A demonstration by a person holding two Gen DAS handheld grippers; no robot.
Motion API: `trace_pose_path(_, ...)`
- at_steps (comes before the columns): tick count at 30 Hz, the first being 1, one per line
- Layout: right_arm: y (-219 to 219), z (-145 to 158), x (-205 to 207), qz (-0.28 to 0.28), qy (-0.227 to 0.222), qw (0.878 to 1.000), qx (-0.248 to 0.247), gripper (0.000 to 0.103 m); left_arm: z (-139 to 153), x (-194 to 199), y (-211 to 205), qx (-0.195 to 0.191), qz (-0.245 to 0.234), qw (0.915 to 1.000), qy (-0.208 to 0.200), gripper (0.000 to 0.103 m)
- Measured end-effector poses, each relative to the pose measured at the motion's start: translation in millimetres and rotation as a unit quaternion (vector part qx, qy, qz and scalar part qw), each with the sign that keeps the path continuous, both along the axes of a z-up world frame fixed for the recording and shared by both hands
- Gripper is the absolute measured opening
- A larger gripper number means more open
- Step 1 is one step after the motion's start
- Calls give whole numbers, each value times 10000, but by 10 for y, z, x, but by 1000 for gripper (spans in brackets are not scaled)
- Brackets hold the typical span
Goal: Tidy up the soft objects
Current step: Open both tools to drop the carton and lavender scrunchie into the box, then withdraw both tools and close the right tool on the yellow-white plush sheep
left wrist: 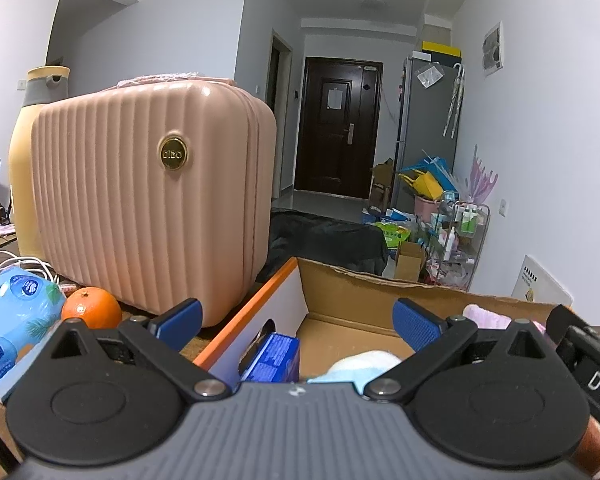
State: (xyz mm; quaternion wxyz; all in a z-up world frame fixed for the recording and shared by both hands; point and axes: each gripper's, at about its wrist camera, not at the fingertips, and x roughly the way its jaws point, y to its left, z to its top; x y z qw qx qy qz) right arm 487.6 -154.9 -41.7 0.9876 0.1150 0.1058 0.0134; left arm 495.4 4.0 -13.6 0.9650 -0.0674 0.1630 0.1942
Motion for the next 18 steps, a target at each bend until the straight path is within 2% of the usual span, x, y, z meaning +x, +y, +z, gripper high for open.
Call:
trace_pose_path(8,-65,-16,-135,-8,33,10000,56,103,-16,-154,13,75,-65,9999,-20,103)
trace_pose_path(18,-78,-14,-447,69,1,9998,-163,103,-43,-433,23,139,-181,9997,43,103)
